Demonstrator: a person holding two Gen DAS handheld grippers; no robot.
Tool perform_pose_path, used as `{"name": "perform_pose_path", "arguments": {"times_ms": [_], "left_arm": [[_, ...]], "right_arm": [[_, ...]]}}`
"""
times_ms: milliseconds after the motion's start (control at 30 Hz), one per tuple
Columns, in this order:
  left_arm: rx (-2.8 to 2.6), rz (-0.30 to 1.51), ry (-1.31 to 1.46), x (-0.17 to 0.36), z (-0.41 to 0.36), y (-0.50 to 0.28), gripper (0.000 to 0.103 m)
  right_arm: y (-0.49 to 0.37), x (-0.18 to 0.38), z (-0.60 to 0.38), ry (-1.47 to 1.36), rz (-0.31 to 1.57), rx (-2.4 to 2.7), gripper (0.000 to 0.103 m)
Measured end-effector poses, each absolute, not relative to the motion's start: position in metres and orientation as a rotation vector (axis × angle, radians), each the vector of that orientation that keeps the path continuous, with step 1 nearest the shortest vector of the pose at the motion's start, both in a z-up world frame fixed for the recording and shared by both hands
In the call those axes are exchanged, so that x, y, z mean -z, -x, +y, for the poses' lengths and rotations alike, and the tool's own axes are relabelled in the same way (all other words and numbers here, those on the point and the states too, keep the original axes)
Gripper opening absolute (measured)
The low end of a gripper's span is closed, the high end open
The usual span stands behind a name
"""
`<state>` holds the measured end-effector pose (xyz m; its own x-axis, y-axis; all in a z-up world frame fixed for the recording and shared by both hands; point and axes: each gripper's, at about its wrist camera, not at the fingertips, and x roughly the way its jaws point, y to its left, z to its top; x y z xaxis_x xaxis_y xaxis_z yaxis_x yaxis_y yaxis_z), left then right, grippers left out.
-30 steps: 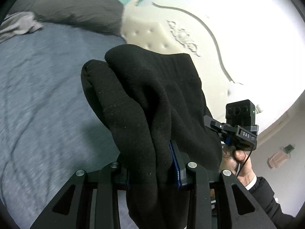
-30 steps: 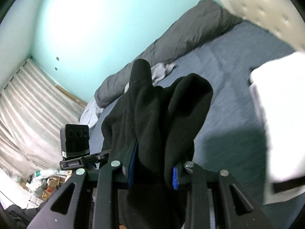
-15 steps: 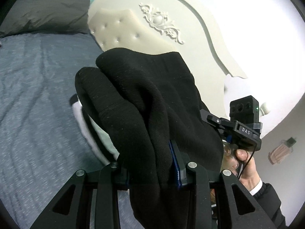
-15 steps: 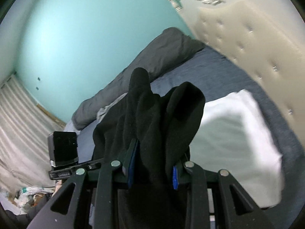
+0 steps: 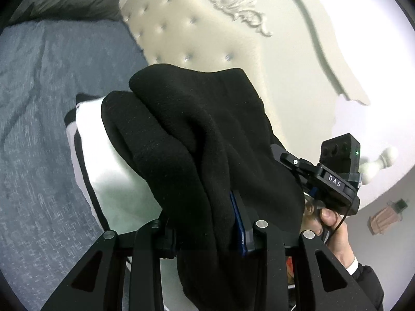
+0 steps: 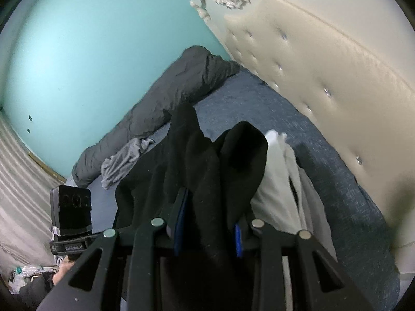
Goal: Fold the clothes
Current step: 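Carry the black hoodie bundle with both tools toward the clothes stack by the headboard, then lower the black hoodie onto the folded clothes stack with both tools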
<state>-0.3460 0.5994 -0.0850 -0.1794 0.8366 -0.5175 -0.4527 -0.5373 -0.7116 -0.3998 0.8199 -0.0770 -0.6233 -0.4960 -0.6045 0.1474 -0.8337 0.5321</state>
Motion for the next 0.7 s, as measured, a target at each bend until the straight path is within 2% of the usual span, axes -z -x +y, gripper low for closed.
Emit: {"name": "perform_pose_path", "arguments": {"times_ms": [133,233,400,567,600,700], "left_arm": [[-1.823,-0.523,1.215,0.106,0.603,0.348,0.037],[-1.791,-0.571,1.223,0.111,0.599,0.350,0.041],[-1.800,-0.595,1.209,0.109,0.586,0.367,0.047],[-1.960,-0.488,1.048,0.075,0.560,0.361,0.049],[-1.968,-0.452,1.033,0.072,0.564,0.359,0.049],[-1.970,-0.350,1.022,0.063,0.589,0.361,0.049]], "right_arm": [[0.394,0.102,0.828,-1.142,-0.668,2.467,0.030],[0.387,0.104,0.836,-1.141,-0.710,2.487,0.039],[0.377,0.087,0.845,-1.125,-0.678,2.580,0.040],[0.360,0.054,0.845,-0.985,-0.637,2.663,0.040],[0.359,0.048,0.841,-0.962,-0.596,2.671,0.038],[0.360,0.040,0.818,-0.982,-0.469,2.655,0.024]]}}
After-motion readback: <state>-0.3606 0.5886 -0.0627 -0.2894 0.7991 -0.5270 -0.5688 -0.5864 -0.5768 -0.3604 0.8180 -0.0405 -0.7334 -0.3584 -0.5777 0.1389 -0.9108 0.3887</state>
